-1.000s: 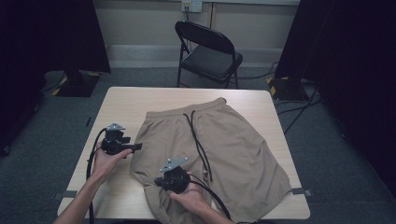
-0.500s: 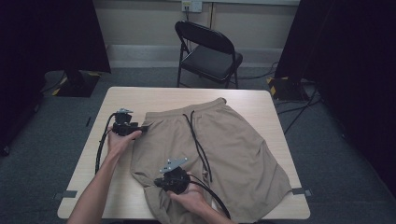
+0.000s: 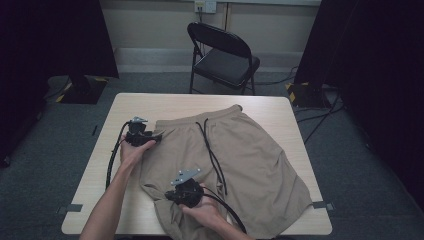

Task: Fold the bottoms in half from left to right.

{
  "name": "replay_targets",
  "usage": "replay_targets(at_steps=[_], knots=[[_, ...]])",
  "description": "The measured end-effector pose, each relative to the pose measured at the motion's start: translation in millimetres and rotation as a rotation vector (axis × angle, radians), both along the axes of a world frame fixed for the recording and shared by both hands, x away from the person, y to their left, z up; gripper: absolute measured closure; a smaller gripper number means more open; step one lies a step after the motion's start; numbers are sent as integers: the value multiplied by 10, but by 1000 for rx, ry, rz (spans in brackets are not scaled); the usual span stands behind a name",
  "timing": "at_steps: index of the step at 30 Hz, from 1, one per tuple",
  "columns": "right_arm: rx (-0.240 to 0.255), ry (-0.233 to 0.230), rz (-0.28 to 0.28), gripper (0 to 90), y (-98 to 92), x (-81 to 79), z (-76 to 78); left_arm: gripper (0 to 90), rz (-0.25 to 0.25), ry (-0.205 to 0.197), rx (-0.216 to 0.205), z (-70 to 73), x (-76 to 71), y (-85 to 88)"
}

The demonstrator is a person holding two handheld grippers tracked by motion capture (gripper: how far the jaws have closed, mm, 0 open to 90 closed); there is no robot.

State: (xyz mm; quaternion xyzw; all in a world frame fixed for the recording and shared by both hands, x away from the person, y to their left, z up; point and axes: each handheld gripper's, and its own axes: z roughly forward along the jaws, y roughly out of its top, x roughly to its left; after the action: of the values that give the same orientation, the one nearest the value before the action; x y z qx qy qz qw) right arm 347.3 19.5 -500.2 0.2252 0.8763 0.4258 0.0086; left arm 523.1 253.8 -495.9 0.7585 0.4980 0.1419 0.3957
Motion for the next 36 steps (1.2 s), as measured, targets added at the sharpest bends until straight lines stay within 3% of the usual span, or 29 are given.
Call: replay_targets(at_steps=[3,4,6,11,13,18,23,25,36], knots=[[3,7,0,899,-2,4,-2,520,-24,-7,16,1,-6,-83],[3,3,4,899,-2,7,-2,533,-39,-23,62,6,-11,-136],[2,2,3,899,0,5,-1,542,-40,-28,63,2,-13,-150],[8,1,-1,898,0,3,-8,694,-20,-44,105,3,-16,-154],[10,-1,-6,898,16,1,-10,789,-34,-35,84,2,-10,-178],[8,-6,-4,898,23,-2,-10,880,-47,-22,93,16,-7,-195],[6,-7,-4,898,25,-4,-8,887,-35,16,18,6,24,-139],[6,-11,-6,898,25,-8,-9,888,-37,50,-9,10,57,-94],[14,-5,-10,899,42,3,4,890,-30,66,-84,45,63,4]])
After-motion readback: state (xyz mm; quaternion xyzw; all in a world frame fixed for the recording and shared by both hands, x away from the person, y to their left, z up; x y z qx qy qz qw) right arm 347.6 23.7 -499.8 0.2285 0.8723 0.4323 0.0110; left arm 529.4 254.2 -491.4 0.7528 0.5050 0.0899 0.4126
